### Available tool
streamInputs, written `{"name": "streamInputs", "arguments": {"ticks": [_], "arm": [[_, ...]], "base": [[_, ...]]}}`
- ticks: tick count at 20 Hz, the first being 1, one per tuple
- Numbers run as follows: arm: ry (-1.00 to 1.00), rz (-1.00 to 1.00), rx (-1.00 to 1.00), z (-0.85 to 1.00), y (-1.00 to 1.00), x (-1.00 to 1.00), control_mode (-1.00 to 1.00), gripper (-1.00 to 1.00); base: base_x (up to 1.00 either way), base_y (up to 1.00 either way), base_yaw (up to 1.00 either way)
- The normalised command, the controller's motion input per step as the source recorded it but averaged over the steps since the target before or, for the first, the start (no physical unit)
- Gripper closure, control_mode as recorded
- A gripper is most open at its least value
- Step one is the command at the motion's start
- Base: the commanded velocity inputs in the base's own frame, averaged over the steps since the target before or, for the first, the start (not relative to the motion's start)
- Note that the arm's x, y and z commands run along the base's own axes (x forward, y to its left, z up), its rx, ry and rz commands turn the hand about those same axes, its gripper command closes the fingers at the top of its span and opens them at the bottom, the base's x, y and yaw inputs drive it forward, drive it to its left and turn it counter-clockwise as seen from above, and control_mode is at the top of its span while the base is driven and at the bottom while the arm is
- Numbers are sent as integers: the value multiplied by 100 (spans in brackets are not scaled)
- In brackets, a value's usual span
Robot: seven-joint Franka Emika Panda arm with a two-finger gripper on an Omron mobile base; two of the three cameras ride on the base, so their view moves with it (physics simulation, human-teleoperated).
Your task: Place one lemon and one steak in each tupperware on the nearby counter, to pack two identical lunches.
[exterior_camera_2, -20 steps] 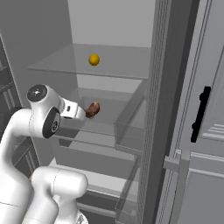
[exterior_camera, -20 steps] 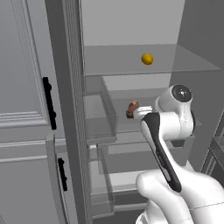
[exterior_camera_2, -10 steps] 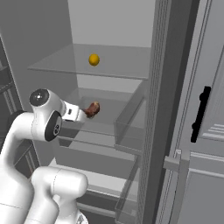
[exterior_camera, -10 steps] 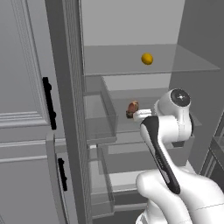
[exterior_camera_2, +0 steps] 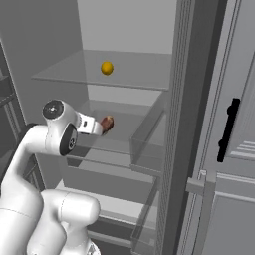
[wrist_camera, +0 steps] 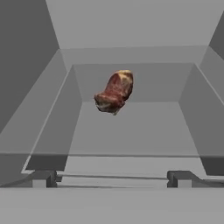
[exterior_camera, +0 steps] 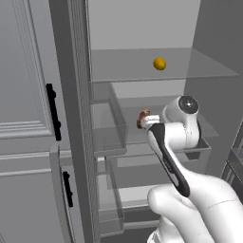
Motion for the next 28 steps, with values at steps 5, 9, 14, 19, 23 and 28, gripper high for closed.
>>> {"name": "streamInputs", "arguments": {"ticks": [5,9,14,19,23,28], "arm": [[0,0,0,-1,0,56,-100,-100],[-3,0,0,-1,0,45,-100,-100],[-5,0,0,-2,0,38,-100,-100],[-2,0,0,-20,0,35,-100,-100],[0,0,0,-34,0,38,-100,-100],[0,0,0,-34,0,39,-100,-100]], "base": [[0,0,0],[0,0,0],[0,0,0],[0,0,0],[0,0,0],[0,0,0]]}}
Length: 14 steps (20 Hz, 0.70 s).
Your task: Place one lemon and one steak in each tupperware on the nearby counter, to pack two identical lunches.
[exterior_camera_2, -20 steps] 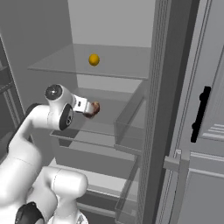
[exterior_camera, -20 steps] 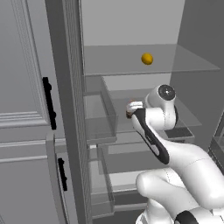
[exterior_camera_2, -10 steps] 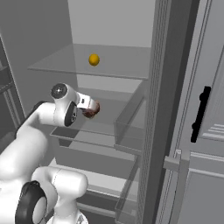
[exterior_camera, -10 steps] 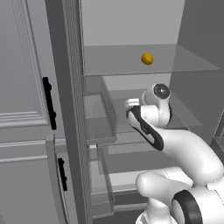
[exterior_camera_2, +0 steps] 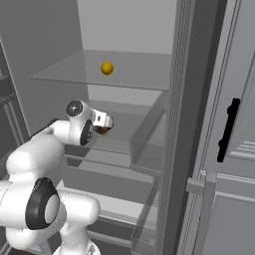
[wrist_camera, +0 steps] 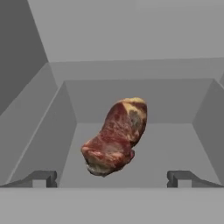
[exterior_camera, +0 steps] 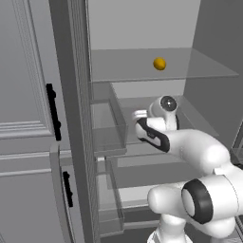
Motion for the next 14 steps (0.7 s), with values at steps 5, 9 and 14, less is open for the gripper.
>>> {"name": "streamInputs", "arguments": {"ticks": [5,9,14], "arm": [[-1,0,0,-42,1,18,-100,-100],[-4,0,0,-27,0,0,-100,-100],[-1,0,0,0,0,10,-100,-100]], "base": [[0,0,0],[0,0,0],[0,0,0]]}}
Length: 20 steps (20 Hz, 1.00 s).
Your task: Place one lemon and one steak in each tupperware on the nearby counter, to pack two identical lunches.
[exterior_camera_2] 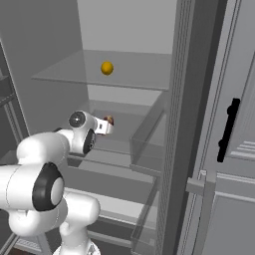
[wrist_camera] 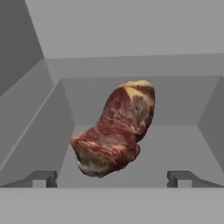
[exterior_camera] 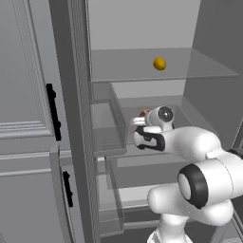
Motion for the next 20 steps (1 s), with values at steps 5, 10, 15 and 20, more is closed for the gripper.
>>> {"name": "streamInputs", "arguments": {"ticks": [5,10,15,20], "arm": [[0,0,0,0,3,27,-100,-100],[0,0,0,-19,2,42,-100,-100],[0,0,0,-52,0,1,-100,-100],[1,0,0,-56,0,-2,-100,-100]], "base": [[0,0,0],[0,0,0],[0,0,0],[0,0,0]]}}
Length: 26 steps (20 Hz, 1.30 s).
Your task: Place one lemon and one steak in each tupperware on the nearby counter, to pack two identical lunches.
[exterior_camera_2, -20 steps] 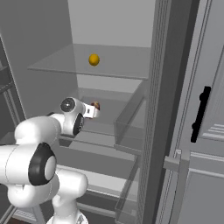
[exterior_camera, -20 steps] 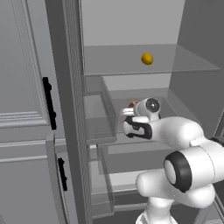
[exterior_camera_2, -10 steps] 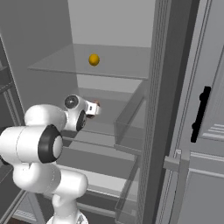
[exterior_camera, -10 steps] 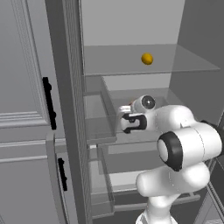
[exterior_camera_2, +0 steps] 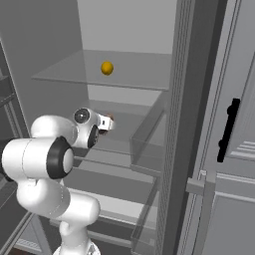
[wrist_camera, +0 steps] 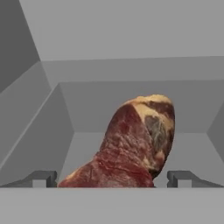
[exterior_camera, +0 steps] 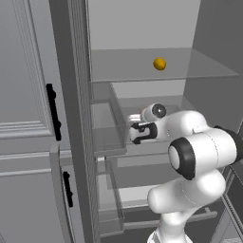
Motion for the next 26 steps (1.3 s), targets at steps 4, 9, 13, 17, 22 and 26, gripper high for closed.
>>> {"name": "streamInputs", "arguments": {"ticks": [4,9,13,17,22,26], "arm": [[32,0,-1,-96,0,-4,-100,-100],[34,0,0,-98,0,-19,-100,-100],[38,0,0,-100,3,-7,-100,100],[39,0,0,-100,0,-11,-100,100],[17,0,0,-53,0,-47,-100,100],[-9,0,0,12,0,-58,-100,100]], "base": [[0,0,0],[0,0,0],[0,0,0],[0,0,0],[0,0,0],[0,0,0]]}}
